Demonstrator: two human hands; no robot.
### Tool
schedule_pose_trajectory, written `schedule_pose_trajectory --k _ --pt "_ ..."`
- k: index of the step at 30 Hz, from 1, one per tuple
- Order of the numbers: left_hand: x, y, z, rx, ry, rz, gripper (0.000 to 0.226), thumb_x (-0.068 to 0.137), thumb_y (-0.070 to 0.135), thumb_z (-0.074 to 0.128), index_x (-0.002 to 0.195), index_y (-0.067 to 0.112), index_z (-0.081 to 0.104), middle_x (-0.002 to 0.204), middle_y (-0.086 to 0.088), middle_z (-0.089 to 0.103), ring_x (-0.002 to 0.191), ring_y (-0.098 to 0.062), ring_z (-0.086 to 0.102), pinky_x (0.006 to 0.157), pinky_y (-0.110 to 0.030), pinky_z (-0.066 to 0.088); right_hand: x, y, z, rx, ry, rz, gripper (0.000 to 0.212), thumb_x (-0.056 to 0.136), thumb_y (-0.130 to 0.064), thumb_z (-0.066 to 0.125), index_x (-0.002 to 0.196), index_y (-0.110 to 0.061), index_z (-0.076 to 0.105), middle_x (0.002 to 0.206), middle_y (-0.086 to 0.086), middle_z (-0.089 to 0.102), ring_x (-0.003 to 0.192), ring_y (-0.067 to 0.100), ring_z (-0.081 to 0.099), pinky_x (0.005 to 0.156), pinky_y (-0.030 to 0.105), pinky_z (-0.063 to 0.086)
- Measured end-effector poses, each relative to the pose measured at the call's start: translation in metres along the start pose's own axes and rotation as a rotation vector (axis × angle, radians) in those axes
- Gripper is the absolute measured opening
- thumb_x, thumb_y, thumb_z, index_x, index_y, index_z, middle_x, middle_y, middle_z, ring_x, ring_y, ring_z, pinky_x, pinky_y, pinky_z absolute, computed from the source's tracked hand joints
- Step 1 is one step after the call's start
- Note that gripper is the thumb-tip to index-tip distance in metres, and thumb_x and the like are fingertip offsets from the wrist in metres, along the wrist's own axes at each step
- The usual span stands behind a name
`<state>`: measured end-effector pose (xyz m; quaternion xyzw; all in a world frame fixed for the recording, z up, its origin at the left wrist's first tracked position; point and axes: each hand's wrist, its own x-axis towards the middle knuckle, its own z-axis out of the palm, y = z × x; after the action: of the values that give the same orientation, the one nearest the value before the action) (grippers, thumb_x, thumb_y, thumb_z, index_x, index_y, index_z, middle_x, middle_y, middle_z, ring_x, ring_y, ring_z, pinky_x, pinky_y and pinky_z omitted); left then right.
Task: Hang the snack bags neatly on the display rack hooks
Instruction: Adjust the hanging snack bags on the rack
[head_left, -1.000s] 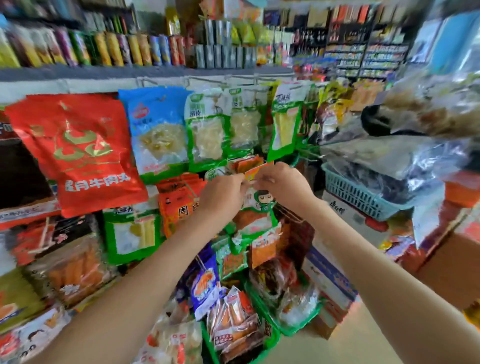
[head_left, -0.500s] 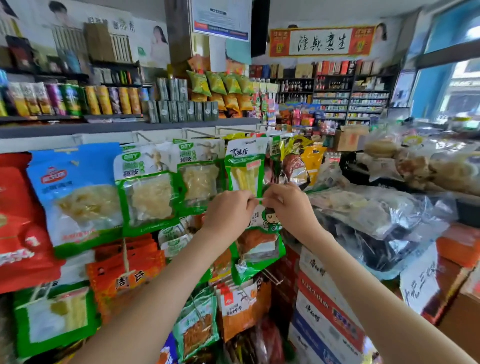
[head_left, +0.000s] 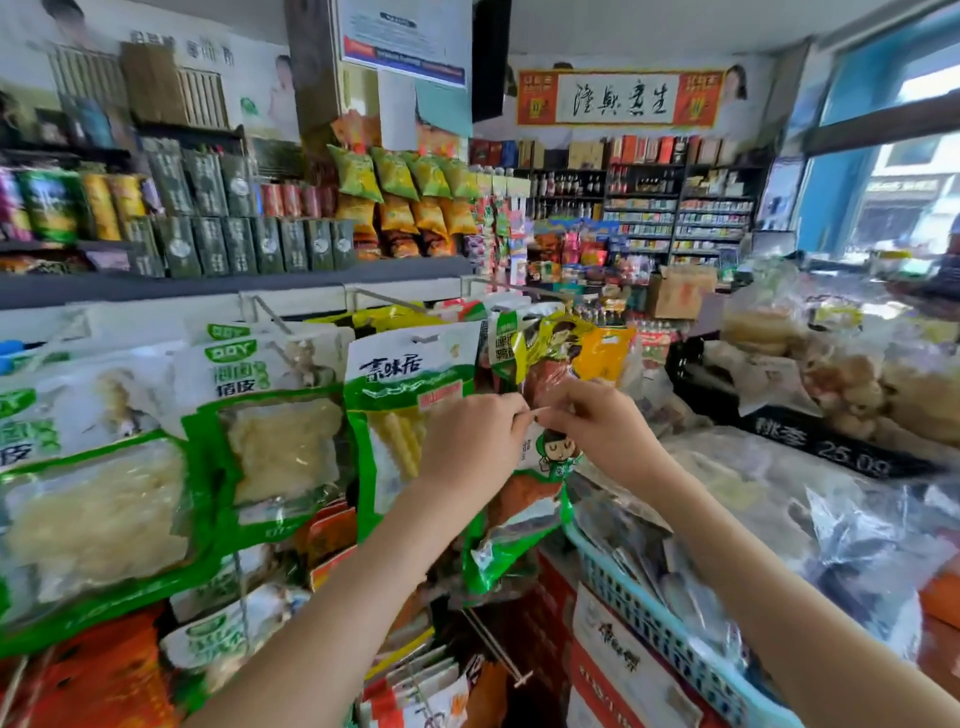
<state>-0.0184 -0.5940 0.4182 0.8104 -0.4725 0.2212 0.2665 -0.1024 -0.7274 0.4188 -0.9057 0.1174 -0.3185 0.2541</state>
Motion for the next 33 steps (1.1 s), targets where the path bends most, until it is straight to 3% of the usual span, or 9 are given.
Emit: schedule_pose_trajectory --k 2,6,9,13,19,23,27,30,33 --pt "0.005 -0.006 0.006 -0.031 -0.023 -0.058 0.026 0.096 0.035 0.046 0.097 0.023 0.068 0.059 0.004 0.055 0.046 -0.010 0.038 0.043 -0.025 0.027 0.011 0.009 0.004 -0.004 -0.042 -0.013 0.027 0.084 -0.024 0.065 0.067 -0.039 0.052 0.075 -0.006 0.053 0.072 0.004 0.046 0.060 0.011 0.034" --pt "0.016 -0.016 0.010 -0.073 -0.021 -0.135 0.022 0.095 0.033 0.050 0.096 0.021 0.069 0.054 0.006 0.051 0.043 -0.005 0.038 0.050 -0.026 0.037 0.030 0.015 0.013 0.021 -0.086 -0.080 0.009 0.086 -0.022 0.063 0.077 -0.025 0.060 0.069 -0.009 0.052 0.067 0.003 0.046 0.058 0.015 0.035" --pt "0.020 -0.022 0.005 -0.076 -0.030 -0.196 0.022 0.095 0.034 0.050 0.096 0.021 0.069 0.053 0.010 0.048 0.042 -0.003 0.036 0.040 -0.019 0.022 0.041 0.014 0.016 0.047 -0.116 -0.151 0.007 0.085 -0.021 0.063 0.079 -0.025 0.062 0.070 -0.010 0.052 0.079 0.014 0.045 0.067 0.030 0.039" --pt "0.020 -0.031 -0.008 -0.129 -0.014 -0.262 0.019 0.093 0.030 0.054 0.095 0.021 0.071 0.054 0.011 0.052 0.037 -0.004 0.038 0.039 -0.017 0.027 0.054 0.007 0.023 0.119 -0.138 -0.248 0.005 0.085 -0.021 0.063 0.089 -0.022 0.066 0.071 -0.014 0.057 0.081 0.012 0.044 0.064 0.022 0.034" --pt "-0.001 -0.043 -0.033 -0.058 0.015 -0.359 0.017 0.092 0.031 0.055 0.093 0.025 0.071 0.062 0.007 0.062 0.041 -0.006 0.041 0.044 -0.022 0.032 0.065 -0.008 0.041 0.294 -0.085 -0.323 0.032 0.086 -0.021 0.063 0.117 -0.023 0.056 0.097 -0.004 0.057 0.071 -0.001 0.043 0.068 0.016 0.037" --pt "-0.016 -0.049 -0.050 0.043 0.040 -0.396 0.019 0.094 0.032 0.052 0.096 0.026 0.070 0.079 0.007 0.070 0.038 -0.002 0.039 0.044 -0.021 0.031 0.070 -0.022 0.055 0.314 -0.027 -0.368 0.055 0.088 -0.014 0.060 0.137 -0.019 0.037 0.119 -0.002 0.049 0.092 0.012 0.045 0.083 0.020 0.037" --pt "-0.028 -0.050 -0.066 0.080 0.088 -0.399 0.019 0.094 0.031 0.053 0.097 0.024 0.071 0.078 0.009 0.069 0.041 0.004 0.041 0.047 -0.018 0.031 0.079 -0.036 0.066 0.218 -0.009 -0.446 0.063 0.089 -0.012 0.057 0.144 -0.019 0.027 0.143 0.003 0.036 0.125 0.019 0.034 0.107 0.033 0.017" --pt "-0.035 -0.051 -0.075 0.070 0.091 -0.406 0.018 0.093 0.029 0.055 0.096 0.022 0.071 0.066 0.016 0.061 0.044 0.006 0.049 0.046 -0.011 0.030 0.082 -0.046 0.067 0.264 -0.100 -0.428 0.042 0.092 -0.008 0.052 0.132 -0.012 0.042 0.114 0.004 0.045 0.087 0.010 0.043 0.085 0.029 0.037" --pt "-0.041 -0.052 -0.083 0.054 0.053 -0.415 0.017 0.092 0.031 0.055 0.095 0.024 0.071 0.074 0.006 0.069 0.054 -0.010 0.057 0.056 -0.021 0.043 0.087 -0.054 0.065 0.291 -0.081 -0.392 0.029 0.092 -0.008 0.053 0.121 -0.006 0.053 0.098 0.003 0.042 0.077 0.016 0.044 0.067 0.016 0.033"
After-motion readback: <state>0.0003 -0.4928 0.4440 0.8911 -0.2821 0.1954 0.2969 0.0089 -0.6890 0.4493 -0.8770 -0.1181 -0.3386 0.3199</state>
